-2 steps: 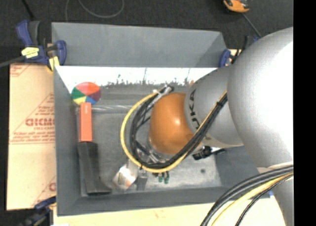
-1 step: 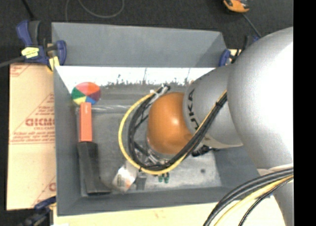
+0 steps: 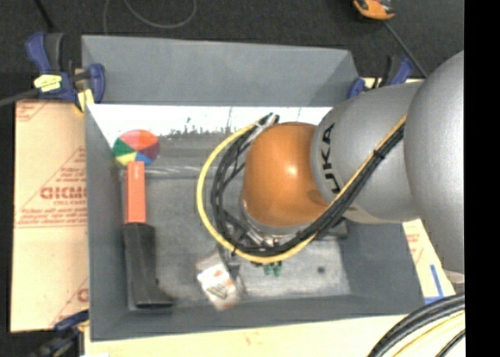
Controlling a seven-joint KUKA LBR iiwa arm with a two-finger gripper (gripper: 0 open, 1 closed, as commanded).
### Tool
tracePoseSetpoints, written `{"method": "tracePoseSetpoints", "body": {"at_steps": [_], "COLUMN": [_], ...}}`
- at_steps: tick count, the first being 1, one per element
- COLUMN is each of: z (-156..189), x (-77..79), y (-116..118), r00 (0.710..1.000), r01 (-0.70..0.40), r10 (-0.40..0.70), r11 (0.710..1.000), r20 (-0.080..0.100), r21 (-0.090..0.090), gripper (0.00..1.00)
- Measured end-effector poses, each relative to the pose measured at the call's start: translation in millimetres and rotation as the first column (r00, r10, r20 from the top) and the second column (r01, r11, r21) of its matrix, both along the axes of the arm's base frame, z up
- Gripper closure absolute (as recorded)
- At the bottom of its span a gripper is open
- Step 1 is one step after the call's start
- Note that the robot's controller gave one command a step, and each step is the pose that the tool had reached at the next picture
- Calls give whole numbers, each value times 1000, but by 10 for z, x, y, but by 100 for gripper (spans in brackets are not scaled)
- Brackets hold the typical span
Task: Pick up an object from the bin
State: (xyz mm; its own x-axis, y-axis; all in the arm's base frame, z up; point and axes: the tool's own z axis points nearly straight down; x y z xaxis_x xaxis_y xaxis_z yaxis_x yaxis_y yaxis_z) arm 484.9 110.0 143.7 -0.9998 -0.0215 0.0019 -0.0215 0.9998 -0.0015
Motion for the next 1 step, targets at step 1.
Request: {"method": "tracePoseSetpoints", "body": {"at_steps": [1], "z": [-85], "x": [131], "y": [91], "r00": [1000], "r01": [2], "r10": [-2], "r11": [1000], "r20": [17], "r21": [5], "gripper": [100]}}
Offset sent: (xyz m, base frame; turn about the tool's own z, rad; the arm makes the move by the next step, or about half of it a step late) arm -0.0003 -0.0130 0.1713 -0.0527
